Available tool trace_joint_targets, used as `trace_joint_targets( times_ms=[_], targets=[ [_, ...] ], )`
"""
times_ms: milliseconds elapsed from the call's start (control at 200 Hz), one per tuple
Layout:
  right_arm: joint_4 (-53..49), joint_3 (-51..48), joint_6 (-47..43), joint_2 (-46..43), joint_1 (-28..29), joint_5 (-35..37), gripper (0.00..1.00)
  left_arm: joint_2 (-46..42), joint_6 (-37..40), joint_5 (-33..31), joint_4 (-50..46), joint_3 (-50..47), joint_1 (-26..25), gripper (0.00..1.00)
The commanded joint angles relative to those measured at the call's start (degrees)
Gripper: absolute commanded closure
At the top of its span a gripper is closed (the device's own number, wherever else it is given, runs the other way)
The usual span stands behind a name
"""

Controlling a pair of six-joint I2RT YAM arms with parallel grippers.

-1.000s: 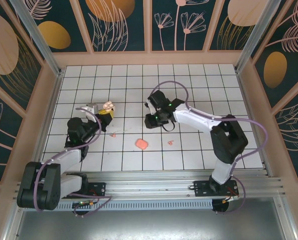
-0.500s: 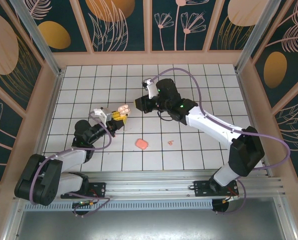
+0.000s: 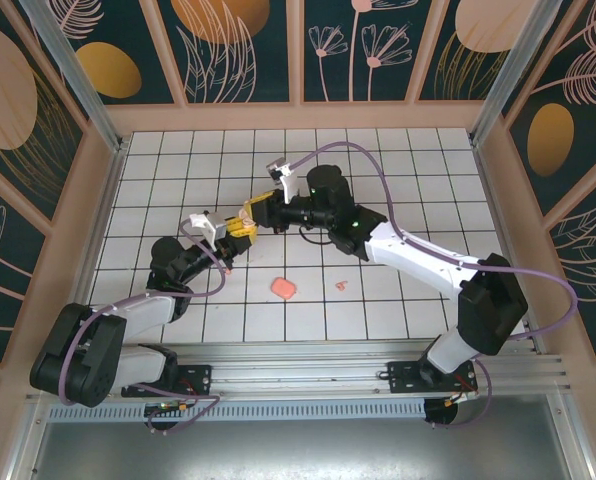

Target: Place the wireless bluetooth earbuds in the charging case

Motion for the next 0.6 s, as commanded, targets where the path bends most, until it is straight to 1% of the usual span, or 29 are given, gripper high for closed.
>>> trace_joint_targets(
  times_ms=[0,265,591],
  targets=[
    [4.90,-1.55,1.37,-0.41,0.37,-1.11,0.80,-0.18,-1.14,-0.80,3.77,1.26,-0.35,0.99],
    [5.20,-1.82,1.99,0.75,0.94,-1.67,0.80,-1.14,-1.91,-2.69,4.61,1.15,-0.36,0.98],
    [5.88,-1.47,2.33,2.64,1.30,-2.12,0.80,-1.62,-2.45,-2.81,5.33,1.38,-0.42,0.98]
  ],
)
